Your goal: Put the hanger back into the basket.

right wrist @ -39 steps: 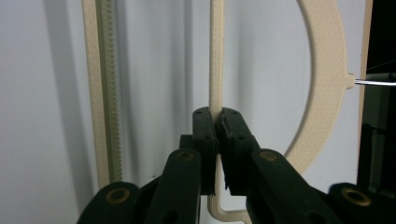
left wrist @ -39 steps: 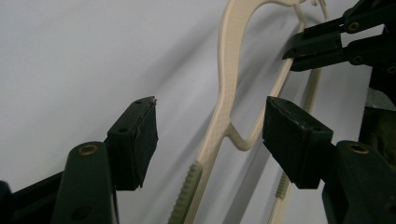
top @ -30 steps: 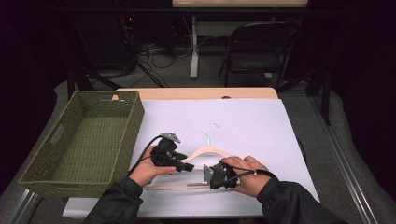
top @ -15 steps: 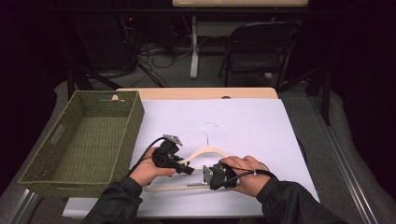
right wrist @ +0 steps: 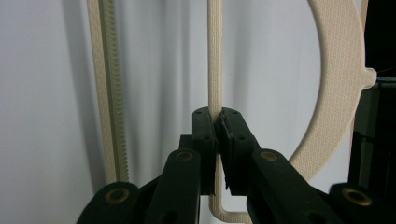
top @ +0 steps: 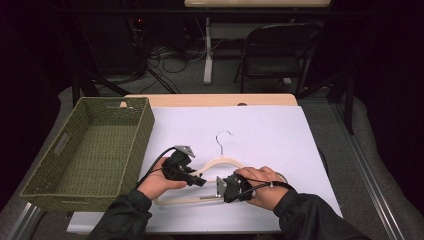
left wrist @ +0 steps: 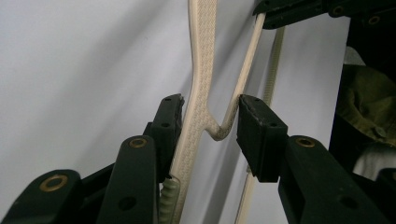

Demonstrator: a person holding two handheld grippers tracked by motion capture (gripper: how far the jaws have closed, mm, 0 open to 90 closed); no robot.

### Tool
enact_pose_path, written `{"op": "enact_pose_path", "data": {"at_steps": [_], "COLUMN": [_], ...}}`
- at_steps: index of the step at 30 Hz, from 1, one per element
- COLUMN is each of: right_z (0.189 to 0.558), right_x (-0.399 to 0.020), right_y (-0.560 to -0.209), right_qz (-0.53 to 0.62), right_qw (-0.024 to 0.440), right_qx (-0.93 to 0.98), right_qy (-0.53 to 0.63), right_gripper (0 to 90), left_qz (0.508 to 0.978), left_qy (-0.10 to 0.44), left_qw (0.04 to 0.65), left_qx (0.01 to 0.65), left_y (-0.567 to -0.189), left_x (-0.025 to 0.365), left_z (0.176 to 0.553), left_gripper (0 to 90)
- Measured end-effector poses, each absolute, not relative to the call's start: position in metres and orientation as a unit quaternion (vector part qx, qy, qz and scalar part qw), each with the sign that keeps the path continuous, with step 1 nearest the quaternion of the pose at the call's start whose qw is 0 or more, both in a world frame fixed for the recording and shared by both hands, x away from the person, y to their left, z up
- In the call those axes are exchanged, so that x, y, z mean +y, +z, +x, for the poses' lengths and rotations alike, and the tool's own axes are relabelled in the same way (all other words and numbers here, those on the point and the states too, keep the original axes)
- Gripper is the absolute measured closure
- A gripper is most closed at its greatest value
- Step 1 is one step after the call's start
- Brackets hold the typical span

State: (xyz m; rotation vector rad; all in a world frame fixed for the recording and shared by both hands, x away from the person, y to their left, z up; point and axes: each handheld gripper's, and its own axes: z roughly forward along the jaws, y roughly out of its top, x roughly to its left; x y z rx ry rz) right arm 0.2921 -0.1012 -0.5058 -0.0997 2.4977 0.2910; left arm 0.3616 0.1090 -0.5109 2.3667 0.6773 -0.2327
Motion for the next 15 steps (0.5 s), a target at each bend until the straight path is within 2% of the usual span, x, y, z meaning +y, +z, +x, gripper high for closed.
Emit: {"op": "enact_pose_path", "data": {"at_steps": [11,14,15], "right_z": [0.2923,0.2939,0.2939], "right_x": [-0.1028,-0.1042,-0.1069], "right_y": [-0.509,-0.5078,-0.5063], "right_qz": [-0.024,-0.013,-0.003], "right_qw": [0.308,0.3,0.296], "right_qx": [0.944,0.945,0.945], "right_qy": [0.118,0.128,0.139], "right_gripper": [83.0,79.0,72.2], "left_qz": [0.913,0.912,0.913], "left_qy": [-0.097,-0.098,-0.092], "left_qw": [0.32,0.322,0.32], "left_qx": [0.235,0.234,0.236], "left_y": [-0.5118,-0.5113,-0.5101], "left_x": [0.1072,0.1074,0.1073], "left_z": [0.3574,0.3569,0.355], "left_gripper": [71.7,73.2,73.8]}}
